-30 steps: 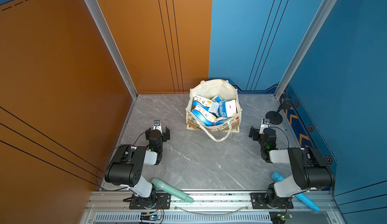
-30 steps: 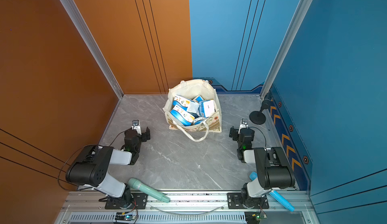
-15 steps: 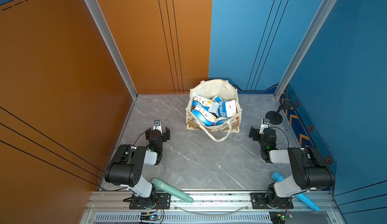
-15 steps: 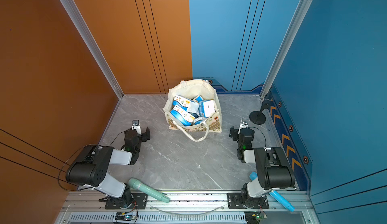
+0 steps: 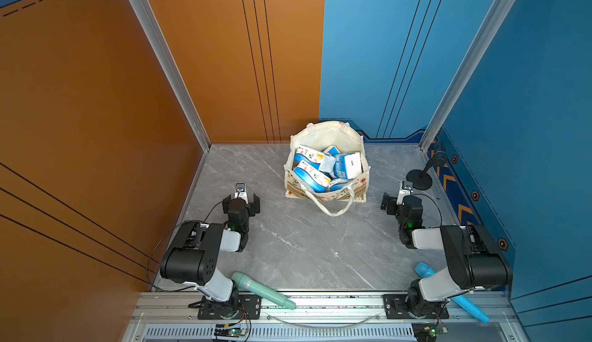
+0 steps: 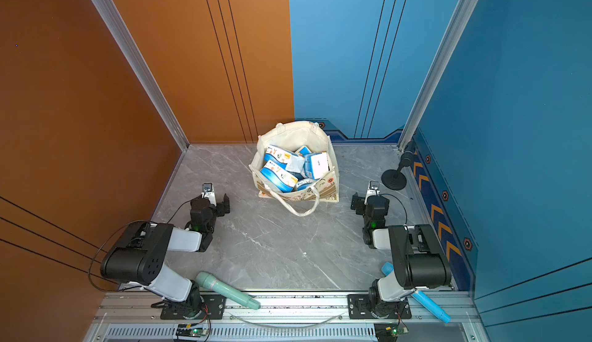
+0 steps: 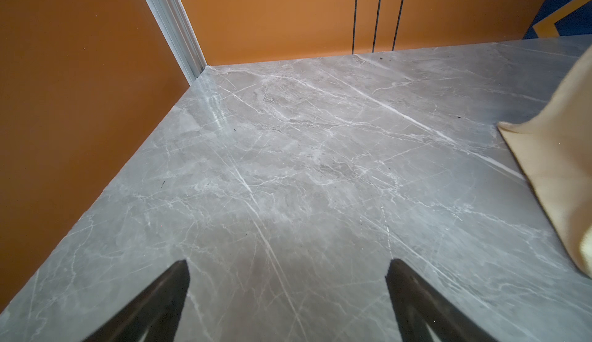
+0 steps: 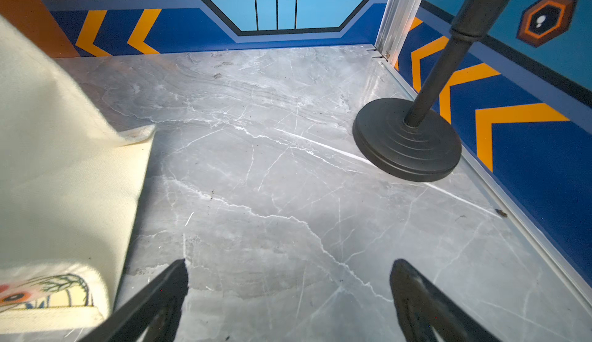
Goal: Put tissues into the canvas bag
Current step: Reset both arms
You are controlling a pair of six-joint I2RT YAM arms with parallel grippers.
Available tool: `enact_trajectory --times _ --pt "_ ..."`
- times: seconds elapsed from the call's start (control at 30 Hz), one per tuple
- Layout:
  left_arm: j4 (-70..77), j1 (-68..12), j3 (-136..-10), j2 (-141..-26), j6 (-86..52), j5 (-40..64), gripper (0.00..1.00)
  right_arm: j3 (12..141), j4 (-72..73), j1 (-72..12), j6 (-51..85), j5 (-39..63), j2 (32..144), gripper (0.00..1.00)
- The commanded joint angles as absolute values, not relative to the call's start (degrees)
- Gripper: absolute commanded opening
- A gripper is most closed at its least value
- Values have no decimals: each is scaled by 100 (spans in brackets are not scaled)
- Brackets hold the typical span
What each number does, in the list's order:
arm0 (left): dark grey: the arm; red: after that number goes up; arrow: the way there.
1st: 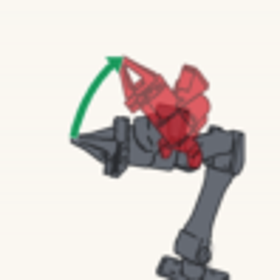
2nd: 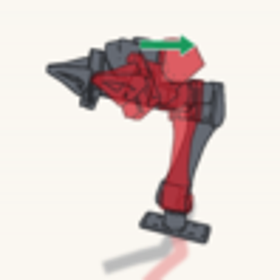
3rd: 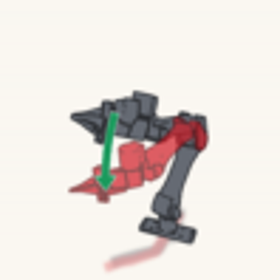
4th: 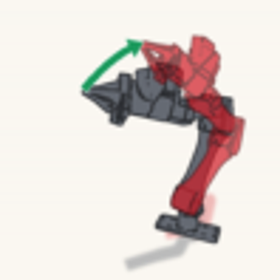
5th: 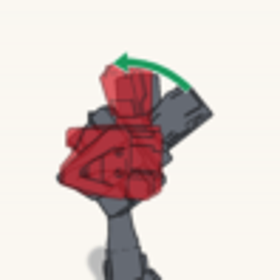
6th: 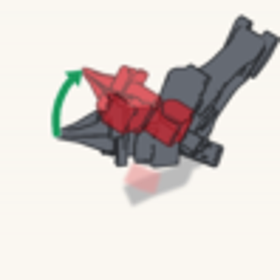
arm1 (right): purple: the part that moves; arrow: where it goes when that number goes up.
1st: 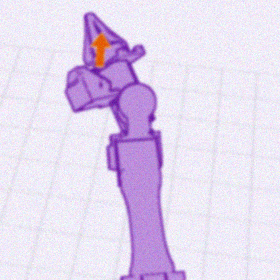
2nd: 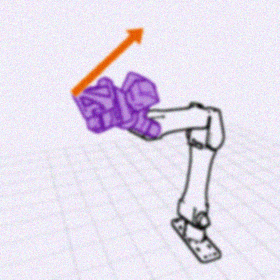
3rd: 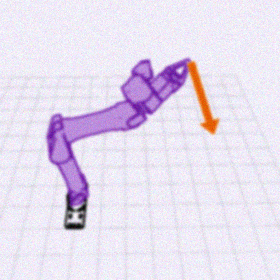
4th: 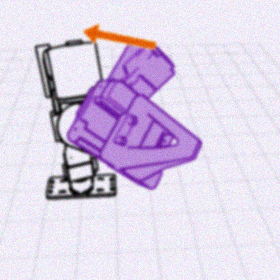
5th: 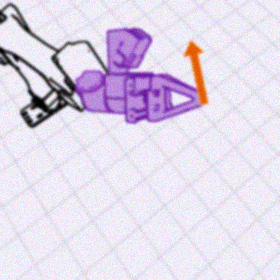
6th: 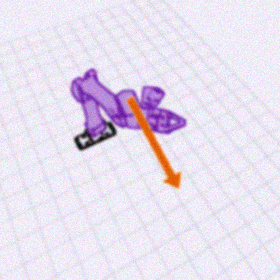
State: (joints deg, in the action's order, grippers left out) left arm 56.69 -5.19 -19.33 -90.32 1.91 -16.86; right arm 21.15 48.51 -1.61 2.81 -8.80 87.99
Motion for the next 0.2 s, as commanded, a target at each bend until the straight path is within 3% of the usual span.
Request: enact_trajectory --times 0.0,0.17 --pt "5585 -483 -2065 -8993 152 -1581 98 2220 4887 -211 313 -873 8771 100" --pt "5582 -475 -2063 -8987 146 -1564 98 2224 4895 -202 310 -871 8771 100"
